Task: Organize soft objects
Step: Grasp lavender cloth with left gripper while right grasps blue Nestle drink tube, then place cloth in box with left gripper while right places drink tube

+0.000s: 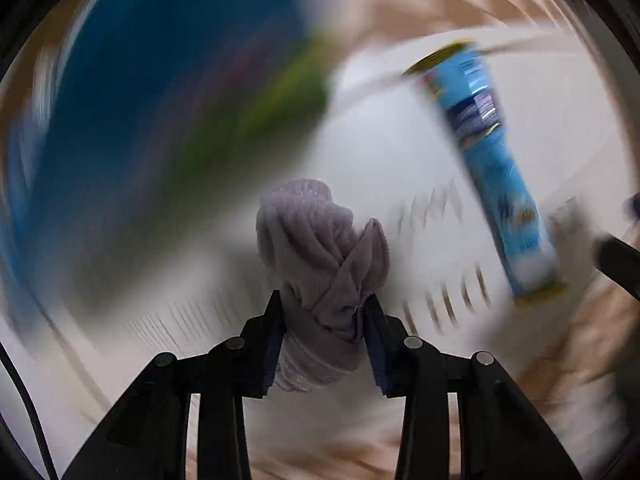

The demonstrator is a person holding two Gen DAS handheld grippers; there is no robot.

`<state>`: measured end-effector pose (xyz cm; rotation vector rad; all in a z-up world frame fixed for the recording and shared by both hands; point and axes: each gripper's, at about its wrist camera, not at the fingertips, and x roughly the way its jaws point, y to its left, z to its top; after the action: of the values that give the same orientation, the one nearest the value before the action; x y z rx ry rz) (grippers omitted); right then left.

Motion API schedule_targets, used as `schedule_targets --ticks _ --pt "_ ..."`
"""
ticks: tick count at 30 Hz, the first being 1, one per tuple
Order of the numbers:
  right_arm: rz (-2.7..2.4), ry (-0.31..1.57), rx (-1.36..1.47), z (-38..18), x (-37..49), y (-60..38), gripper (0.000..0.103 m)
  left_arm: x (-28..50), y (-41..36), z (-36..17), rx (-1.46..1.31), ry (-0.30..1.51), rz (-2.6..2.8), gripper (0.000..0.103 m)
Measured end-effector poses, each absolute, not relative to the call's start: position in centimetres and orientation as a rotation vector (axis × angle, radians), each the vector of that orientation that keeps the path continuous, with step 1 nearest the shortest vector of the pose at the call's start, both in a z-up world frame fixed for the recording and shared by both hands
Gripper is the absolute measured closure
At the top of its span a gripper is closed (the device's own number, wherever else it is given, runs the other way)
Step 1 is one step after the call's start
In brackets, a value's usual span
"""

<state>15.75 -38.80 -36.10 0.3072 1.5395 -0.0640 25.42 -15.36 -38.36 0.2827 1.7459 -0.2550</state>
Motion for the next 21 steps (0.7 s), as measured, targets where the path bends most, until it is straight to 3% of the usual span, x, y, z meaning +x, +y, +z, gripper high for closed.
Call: schedule_targets --ticks 3,5,6,8,12,15,19,21 --pt "-0.016 1.542 0.261 -36.1 18.1 -35.8 0.009 22.7 -8.1 -39.6 -0.106 1.827 -0.087 0.068" --pt "0.002 1.583 0.234 -37.3 19.8 -33.7 0.025 21.8 -5.9 -40.5 -0.243 1.84 -0.054 0.068" --pt "0.009 1.607 0.229 -37.7 21.1 -32.9 0.037 21.9 -5.8 -40.4 -0.241 1.831 -0.053 0.068" --pt "0.011 1.668 0.191 -39.3 22.2 -31.1 0.048 22.3 -6.0 -40.4 -0.197 1.829 -0.055 0.067" --pt "-0.008 1.729 0.007 -40.5 22.5 -27.5 0.053 23.0 -6.7 -40.6 -0.163 1.836 -0.069 0.066" --pt "-0.007 1.725 -0.028 -40.2 21.0 -26.1 0.074 22.6 -7.4 -40.2 -0.122 1.797 -0.062 0.067" --pt "0.027 1.722 -0.09 -39.6 18.2 -24.0 0.087 20.5 -8.1 -38.4 -0.131 1.749 -0.054 0.069" --pt "0.079 1.723 -0.013 -38.2 16.9 -23.7 0.089 20.0 -7.8 -34.8 -0.148 1.679 -0.069 0.069"
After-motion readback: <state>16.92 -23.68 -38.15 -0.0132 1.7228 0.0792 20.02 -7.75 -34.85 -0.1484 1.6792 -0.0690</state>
